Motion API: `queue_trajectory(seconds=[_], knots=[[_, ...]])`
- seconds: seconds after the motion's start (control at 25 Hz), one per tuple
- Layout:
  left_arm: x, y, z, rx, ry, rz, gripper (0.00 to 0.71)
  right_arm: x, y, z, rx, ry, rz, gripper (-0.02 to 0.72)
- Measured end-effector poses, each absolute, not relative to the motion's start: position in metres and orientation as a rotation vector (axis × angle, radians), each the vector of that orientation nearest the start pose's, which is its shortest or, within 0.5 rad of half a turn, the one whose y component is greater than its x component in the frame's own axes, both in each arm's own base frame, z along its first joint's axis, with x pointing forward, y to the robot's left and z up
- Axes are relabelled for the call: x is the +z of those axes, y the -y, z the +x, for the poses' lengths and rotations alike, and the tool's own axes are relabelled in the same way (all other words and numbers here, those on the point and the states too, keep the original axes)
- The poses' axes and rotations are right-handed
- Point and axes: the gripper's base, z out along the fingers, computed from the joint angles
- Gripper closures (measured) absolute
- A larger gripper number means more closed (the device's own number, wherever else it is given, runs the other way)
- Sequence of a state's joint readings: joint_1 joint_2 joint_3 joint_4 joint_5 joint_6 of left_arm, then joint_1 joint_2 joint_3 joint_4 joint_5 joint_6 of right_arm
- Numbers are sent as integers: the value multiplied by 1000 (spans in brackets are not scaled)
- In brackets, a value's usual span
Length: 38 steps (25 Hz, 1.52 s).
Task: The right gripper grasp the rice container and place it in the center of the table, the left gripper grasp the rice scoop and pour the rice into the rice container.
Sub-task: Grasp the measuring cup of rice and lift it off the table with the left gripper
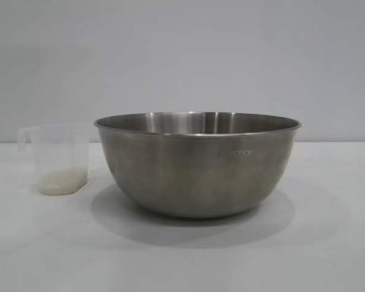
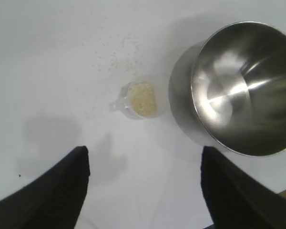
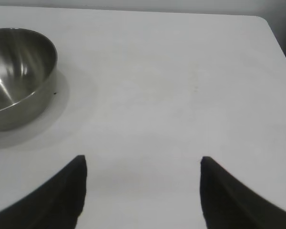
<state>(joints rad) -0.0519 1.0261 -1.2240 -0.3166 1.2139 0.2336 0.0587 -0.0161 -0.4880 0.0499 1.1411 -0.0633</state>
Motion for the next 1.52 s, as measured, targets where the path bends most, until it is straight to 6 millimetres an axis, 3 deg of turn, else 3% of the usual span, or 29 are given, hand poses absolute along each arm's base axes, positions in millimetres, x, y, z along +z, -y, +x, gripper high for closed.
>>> queue_trajectory(seconds=[0.12,0.28,0.44,0.56,0.92,1.36,1.52], knots=[[395,35,147,-353,-2370,309,263,268,-4,-10,58,-2116,-134,289],[363,34,119,-360,-2319,268,263,268,-4,-10,60,-2116,-134,289],[334,34,102,-391,-2211,228,263,268,-4,-10,60,-2116,-134,289],[323,33,95,-373,-2087,220,263,268,-4,-10,60,-2116,-134,289],[286,29,100,-275,-1981,256,263,268,-4,-10,60,-2116,-134,289],[302,28,108,-423,-1812,15,263,268,-4,-10,60,-2116,-134,289],[295,29,119,-313,-1856,159,263,268,-4,-10,60,-2116,-134,289]])
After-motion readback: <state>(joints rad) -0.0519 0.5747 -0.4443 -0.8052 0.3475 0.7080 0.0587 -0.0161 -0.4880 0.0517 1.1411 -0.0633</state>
